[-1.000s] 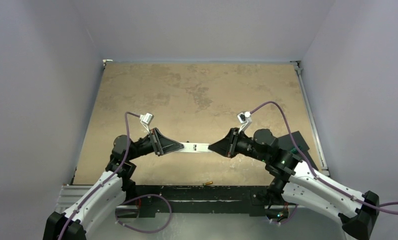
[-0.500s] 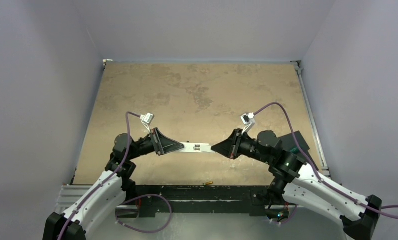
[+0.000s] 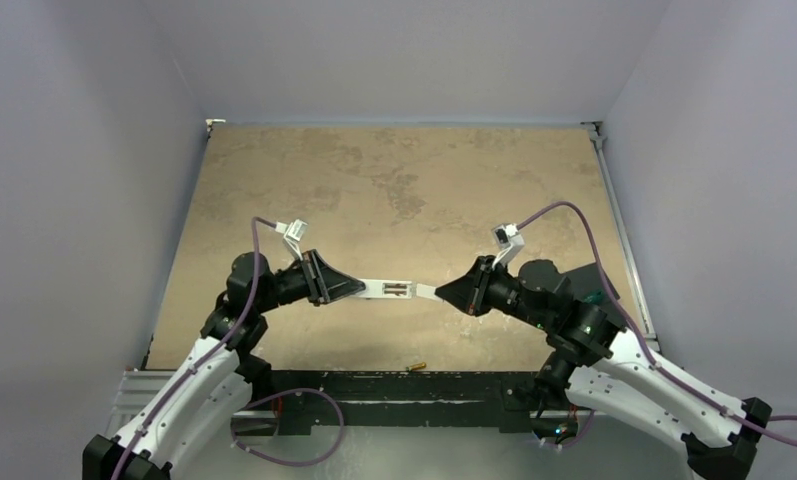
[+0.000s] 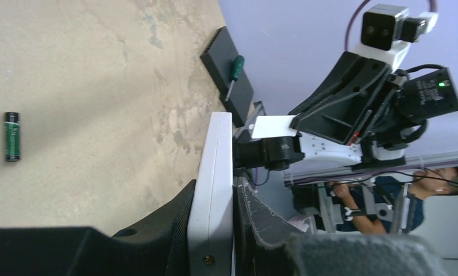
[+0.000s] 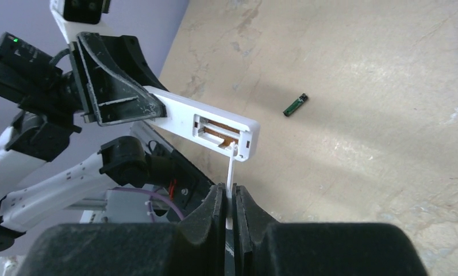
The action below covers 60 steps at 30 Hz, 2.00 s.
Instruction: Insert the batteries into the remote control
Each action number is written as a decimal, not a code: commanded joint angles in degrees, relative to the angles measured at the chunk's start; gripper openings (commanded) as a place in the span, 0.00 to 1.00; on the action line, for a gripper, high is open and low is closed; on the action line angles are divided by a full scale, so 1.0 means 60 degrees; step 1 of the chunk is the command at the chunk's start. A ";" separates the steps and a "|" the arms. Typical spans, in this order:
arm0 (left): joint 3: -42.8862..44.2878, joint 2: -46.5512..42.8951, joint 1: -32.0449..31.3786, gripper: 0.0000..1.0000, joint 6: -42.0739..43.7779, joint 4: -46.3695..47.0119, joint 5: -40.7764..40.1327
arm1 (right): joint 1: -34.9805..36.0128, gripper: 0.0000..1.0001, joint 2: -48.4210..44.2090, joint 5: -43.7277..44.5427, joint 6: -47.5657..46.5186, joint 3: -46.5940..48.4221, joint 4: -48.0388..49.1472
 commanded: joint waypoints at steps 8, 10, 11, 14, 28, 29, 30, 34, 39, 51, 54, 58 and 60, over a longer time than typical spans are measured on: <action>0.1325 -0.0084 0.0015 0.00 0.1947 -0.2679 -0.1131 | -0.0013 0.00 0.0705 0.1223 -0.0601 0.0576 -0.0600; 0.1383 -0.0102 0.0015 0.00 0.2019 -0.2790 -0.1145 | -0.0020 0.00 0.0876 0.1320 -0.0648 0.0508 -0.0468; 0.1394 -0.0126 0.0015 0.00 0.2037 -0.2838 -0.1146 | -0.0023 0.00 0.0965 0.1383 -0.0652 0.0472 -0.0426; 0.1428 -0.0213 0.0015 0.00 0.2114 -0.2937 -0.1110 | -0.0036 0.00 0.1404 0.1471 -0.0681 0.0371 -0.0204; 0.1739 -0.0696 0.0015 0.00 0.2592 -0.3783 -0.1129 | -0.1358 0.00 0.3161 0.0397 -0.0835 -0.0080 0.1452; 0.1785 -0.0726 0.0015 0.00 0.2651 -0.3882 -0.1136 | -0.1499 0.00 0.3287 0.0209 -0.0855 -0.0097 0.1540; 0.1815 -0.0755 0.0015 0.00 0.2685 -0.3970 -0.1145 | -0.1660 0.00 0.3416 0.0056 -0.0859 -0.0131 0.1652; 0.1942 -0.0866 0.0015 0.00 0.2806 -0.4180 -0.1134 | -0.2286 0.00 0.3866 -0.0466 -0.0729 -0.0348 0.2227; 0.2018 -0.0908 0.0019 0.00 0.2867 -0.4276 -0.1087 | -0.2834 0.00 0.4427 -0.0975 -0.0456 -0.0676 0.3010; 0.1921 -0.0996 0.0015 0.00 0.2877 -0.4322 -0.1042 | -0.3533 0.00 0.5158 -0.1172 0.0145 -0.1356 0.4112; 0.1923 -0.1022 0.0015 0.00 0.2858 -0.4316 -0.1041 | -0.3660 0.00 0.5313 -0.1248 0.0274 -0.1540 0.4482; 0.1903 -0.1014 0.0015 0.00 0.2861 -0.4342 -0.1032 | -0.3740 0.00 0.5439 -0.1253 0.0479 -0.1754 0.4867; 0.1894 -0.1017 0.0015 0.00 0.2844 -0.4333 -0.1039 | -0.3769 0.00 0.5515 -0.1235 0.0538 -0.1814 0.4996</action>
